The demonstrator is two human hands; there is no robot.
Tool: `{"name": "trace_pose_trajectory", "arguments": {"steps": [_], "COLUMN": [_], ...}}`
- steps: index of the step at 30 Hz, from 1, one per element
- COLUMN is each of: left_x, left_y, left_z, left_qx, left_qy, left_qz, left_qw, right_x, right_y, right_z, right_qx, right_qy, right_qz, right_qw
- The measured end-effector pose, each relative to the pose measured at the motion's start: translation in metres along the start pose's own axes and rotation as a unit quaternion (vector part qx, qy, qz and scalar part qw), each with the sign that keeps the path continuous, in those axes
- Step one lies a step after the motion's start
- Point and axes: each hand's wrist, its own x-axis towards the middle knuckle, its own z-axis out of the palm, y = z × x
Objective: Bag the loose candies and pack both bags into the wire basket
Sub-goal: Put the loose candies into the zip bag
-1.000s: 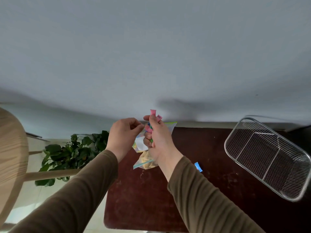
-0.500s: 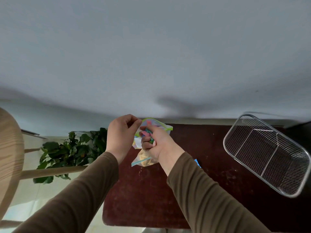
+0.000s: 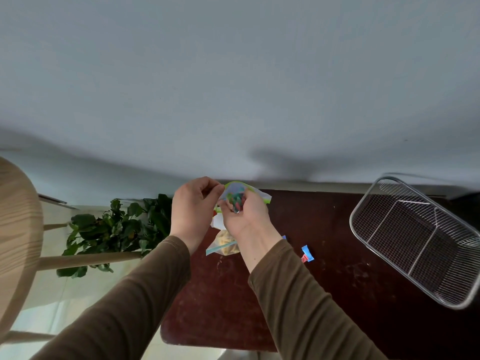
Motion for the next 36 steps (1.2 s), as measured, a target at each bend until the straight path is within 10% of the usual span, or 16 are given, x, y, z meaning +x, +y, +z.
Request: {"name": "trace_pose_trajectory", "arguments": {"steps": [14,21,25,32,36], "left_x": [-0.024,-0.08,-0.108,-0.133,-0.138], "left_y": [0.014,0.023,0.007,-0.025,-0.034], "left_z": [-0.005,0.022,0.054,0.094,0.108], "left_qx": [-0.044,-0.108,-0.096,-0.074,-0.067], "left_qy": [0.045,0.003,-0.04,-0.094,-0.103], "left_qz": [0.02,-0.01,-0.03,-0.081,-0.092], "left_qw": [0.998,0.994,0.994,0.99,0.988], "right_x": [-0.05,-0.058,-0.017,0.047,0.074], "right_y": [-0.008,-0.033,-0.06,-0.101,-0.095], "right_z": [-0.017,-0.092,-0.168,-0.256,-0.266], "right_qx": [-0.04,-0.222,-0.464,-0.823,-0.858], "right_qy": [-0.047,-0.054,0.052,0.107,0.056], "right_qz": [-0.05,-0.264,-0.433,-0.475,-0.485], "right_qw": [0.997,0.937,0.771,0.293,0.158]}}
